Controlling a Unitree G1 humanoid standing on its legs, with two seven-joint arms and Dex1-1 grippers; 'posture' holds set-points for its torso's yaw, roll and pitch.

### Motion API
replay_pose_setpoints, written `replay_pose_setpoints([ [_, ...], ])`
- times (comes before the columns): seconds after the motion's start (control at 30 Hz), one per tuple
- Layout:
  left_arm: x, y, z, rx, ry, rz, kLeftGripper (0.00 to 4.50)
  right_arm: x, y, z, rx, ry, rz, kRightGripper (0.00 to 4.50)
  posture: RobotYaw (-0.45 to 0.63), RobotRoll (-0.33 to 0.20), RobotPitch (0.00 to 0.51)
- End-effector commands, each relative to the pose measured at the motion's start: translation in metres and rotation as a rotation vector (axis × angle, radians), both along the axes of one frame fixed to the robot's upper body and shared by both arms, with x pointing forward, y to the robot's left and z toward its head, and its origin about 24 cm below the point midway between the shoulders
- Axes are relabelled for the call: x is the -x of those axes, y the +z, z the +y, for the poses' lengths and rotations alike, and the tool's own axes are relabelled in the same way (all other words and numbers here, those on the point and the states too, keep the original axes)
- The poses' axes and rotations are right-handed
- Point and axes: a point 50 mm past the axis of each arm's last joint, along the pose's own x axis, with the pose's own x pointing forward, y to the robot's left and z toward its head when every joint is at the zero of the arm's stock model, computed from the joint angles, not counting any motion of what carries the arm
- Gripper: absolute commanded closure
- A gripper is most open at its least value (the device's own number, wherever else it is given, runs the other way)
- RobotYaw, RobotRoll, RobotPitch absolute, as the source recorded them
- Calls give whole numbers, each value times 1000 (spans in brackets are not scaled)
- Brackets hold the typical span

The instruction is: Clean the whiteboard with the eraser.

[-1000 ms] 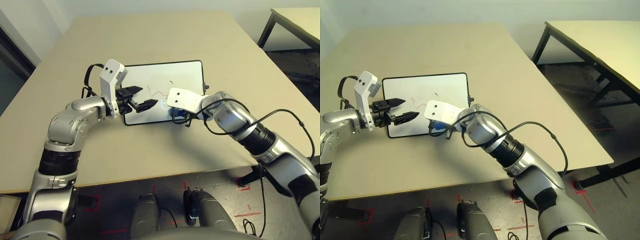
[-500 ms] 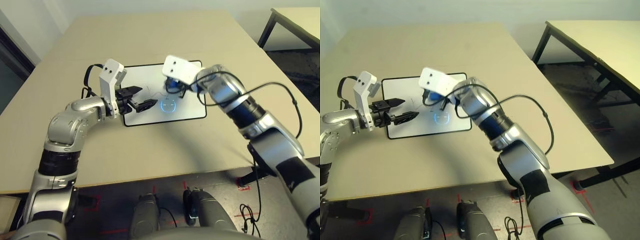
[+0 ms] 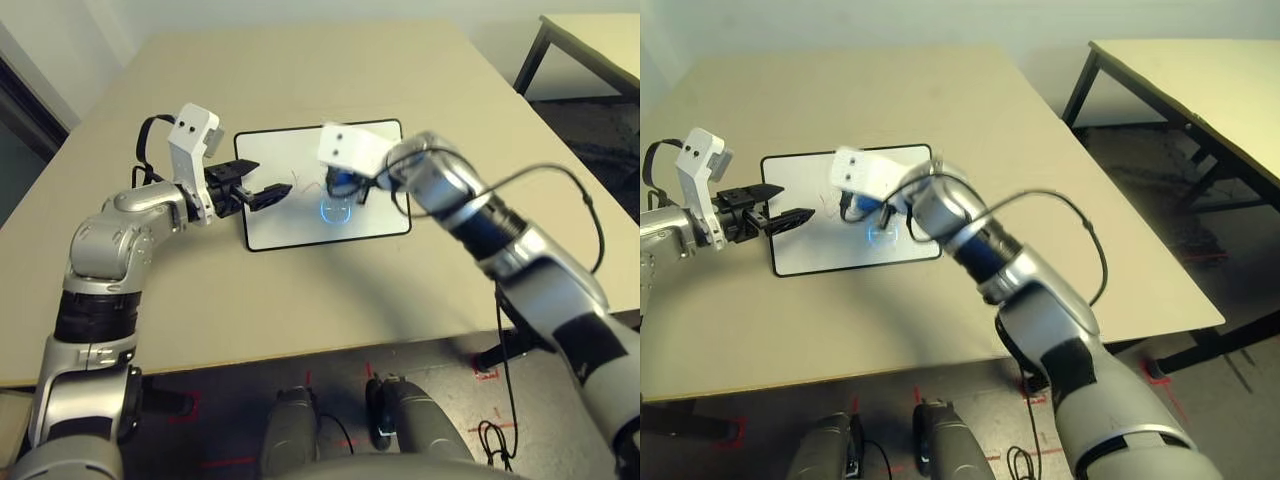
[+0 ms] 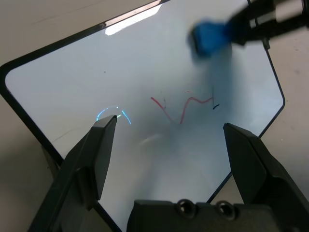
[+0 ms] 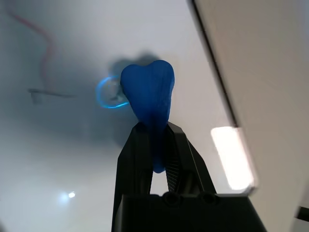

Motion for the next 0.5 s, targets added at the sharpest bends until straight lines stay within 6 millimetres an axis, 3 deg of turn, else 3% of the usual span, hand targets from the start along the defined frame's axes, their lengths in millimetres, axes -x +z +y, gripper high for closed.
replay_pose_setpoints([
  [0.03, 2, -3, -2, 0, -7, 12, 0, 6, -15, -1, 69, 33, 49, 4167, 19, 0, 124],
  [0.23, 1, -3, -5, 4, -12, 14, 0, 49, -43, 3, 203, 200, 149, 4168, 8, 0, 125],
  [0.3, 0, -3, -6, 6, -15, 14, 0, 60, -45, 9, 226, 227, 162, 4168, 5, 0, 125],
  [0.4, 0, -3, -7, 9, -18, 14, 0, 56, -34, 14, 234, 203, 141, 4169, 6, 0, 124],
  [0.5, 1, -4, -9, 13, -20, 16, 0, 35, -12, 14, 209, 123, 59, 4169, 8, 0, 125],
])
